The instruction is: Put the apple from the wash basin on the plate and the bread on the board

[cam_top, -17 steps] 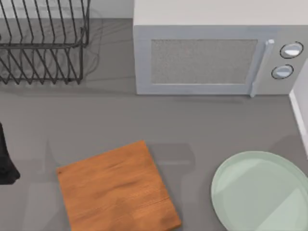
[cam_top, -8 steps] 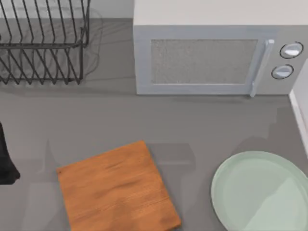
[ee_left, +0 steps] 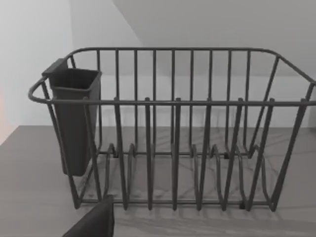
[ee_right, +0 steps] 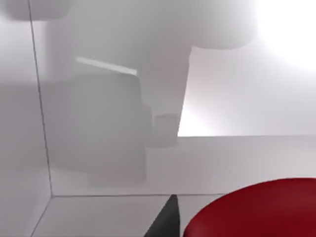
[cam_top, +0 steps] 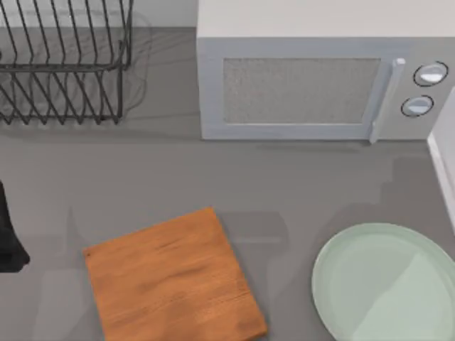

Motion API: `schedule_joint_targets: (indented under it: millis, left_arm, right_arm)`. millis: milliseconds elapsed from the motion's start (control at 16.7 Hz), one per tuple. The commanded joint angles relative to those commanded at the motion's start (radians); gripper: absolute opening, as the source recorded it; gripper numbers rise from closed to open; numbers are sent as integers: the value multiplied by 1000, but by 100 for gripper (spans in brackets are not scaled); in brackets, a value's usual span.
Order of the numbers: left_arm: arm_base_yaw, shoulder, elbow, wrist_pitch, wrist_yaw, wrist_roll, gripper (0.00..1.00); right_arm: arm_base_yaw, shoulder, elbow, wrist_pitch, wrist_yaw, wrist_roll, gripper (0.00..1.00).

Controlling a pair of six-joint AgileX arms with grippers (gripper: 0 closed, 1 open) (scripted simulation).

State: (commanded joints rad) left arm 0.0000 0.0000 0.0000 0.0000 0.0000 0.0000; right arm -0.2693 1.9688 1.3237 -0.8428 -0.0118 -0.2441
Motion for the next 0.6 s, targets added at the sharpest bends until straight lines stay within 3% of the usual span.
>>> schedule_joint_targets:
  millis: [600]
  left_arm:
    - [0, 0, 0, 0, 0, 0, 100]
  right_arm:
    - [327, -222, -42, -143, 8, 323, 0]
